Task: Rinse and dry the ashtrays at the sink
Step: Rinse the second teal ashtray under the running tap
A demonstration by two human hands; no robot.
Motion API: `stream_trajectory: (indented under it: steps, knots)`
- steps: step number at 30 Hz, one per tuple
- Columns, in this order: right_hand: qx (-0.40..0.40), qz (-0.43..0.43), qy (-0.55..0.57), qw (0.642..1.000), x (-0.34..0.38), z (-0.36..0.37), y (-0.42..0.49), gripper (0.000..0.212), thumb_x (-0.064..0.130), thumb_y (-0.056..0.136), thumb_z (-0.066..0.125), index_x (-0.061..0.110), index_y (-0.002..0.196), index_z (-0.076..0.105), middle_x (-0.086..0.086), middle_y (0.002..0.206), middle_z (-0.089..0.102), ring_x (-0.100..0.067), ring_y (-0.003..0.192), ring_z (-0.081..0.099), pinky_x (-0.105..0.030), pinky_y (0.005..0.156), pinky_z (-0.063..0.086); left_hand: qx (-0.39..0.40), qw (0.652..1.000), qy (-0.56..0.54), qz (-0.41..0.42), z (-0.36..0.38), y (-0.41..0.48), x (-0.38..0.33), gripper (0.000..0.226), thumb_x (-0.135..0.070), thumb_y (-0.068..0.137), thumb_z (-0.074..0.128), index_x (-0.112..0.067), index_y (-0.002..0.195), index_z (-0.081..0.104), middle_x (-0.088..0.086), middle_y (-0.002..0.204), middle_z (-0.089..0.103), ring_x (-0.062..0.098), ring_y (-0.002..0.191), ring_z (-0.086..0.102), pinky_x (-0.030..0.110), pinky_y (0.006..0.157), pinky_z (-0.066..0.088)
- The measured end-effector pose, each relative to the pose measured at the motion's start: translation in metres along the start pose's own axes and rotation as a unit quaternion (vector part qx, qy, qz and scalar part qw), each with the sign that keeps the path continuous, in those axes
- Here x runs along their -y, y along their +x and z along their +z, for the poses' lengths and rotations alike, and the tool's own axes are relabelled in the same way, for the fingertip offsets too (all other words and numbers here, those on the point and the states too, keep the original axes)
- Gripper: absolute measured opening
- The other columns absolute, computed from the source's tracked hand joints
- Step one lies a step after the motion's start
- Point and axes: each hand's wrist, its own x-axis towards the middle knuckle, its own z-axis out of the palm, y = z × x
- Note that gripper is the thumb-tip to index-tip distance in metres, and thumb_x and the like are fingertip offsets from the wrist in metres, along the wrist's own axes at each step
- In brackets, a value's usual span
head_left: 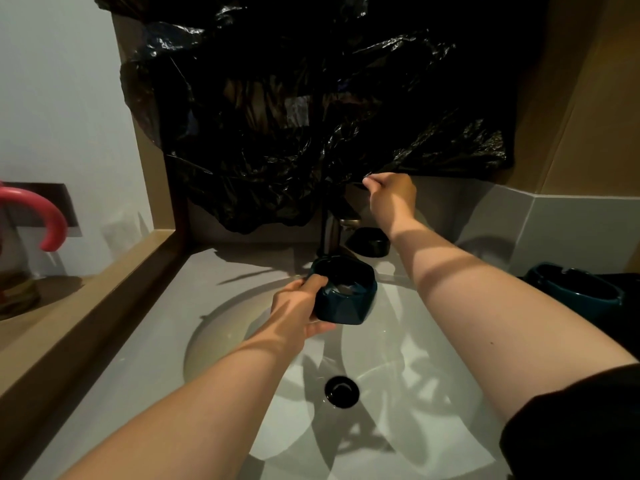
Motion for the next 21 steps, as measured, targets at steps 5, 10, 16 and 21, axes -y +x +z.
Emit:
stream_trajectory:
  steps: [5, 10, 16, 21]
  knots:
    - [0.015, -0.013, -0.028, 0.999, 0.008, -0.003, 0.007, 0.025, 0.023, 0.094, 0.056, 0.010, 0.111, 0.069, -0.009, 0.108, 0.069, -0.022, 0.103, 0.062, -0.026, 0.086, 0.047, -0.006, 1.000, -0.002, -0.004, 0.000, 0.000, 0.000, 0.025, -0.022, 0.091, 0.063, -0.014, 0.115, 0.059, 0.006, 0.094, 0.062, 0.028, 0.090, 0.064, 0.041, 0.069, 0.059]
    - [0.011, -0.005, -0.015, 1.000, 0.009, 0.001, 0.010, 0.024, 0.023, 0.094, 0.056, 0.010, 0.109, 0.070, -0.008, 0.105, 0.069, -0.022, 0.102, 0.062, -0.023, 0.081, 0.043, -0.001, 1.000, 0.002, -0.012, 0.000, 0.001, -0.001, 0.026, -0.022, 0.092, 0.061, -0.012, 0.116, 0.059, 0.008, 0.097, 0.062, 0.030, 0.093, 0.064, 0.042, 0.070, 0.059]
    - [0.014, 0.074, 0.130, 0.989, 0.005, 0.001, 0.005, 0.043, 0.027, 0.092, 0.059, 0.014, 0.133, 0.052, -0.010, 0.127, 0.060, -0.022, 0.115, 0.058, -0.037, 0.098, 0.049, -0.002, 1.000, 0.009, -0.023, 0.002, -0.001, -0.001, 0.024, -0.021, 0.093, 0.060, -0.010, 0.114, 0.059, 0.011, 0.103, 0.062, 0.032, 0.098, 0.063, 0.044, 0.071, 0.059]
    - [-0.033, 0.145, 0.125, 0.981, 0.001, -0.008, -0.002, 0.032, 0.022, 0.094, 0.045, 0.007, 0.119, 0.056, -0.014, 0.109, 0.065, -0.034, 0.101, 0.064, -0.039, 0.081, 0.051, -0.010, 0.999, -0.014, -0.041, 0.005, -0.003, -0.005, 0.013, -0.013, 0.095, 0.055, -0.012, 0.108, 0.057, 0.009, 0.098, 0.059, 0.037, 0.104, 0.059, 0.046, 0.069, 0.056]
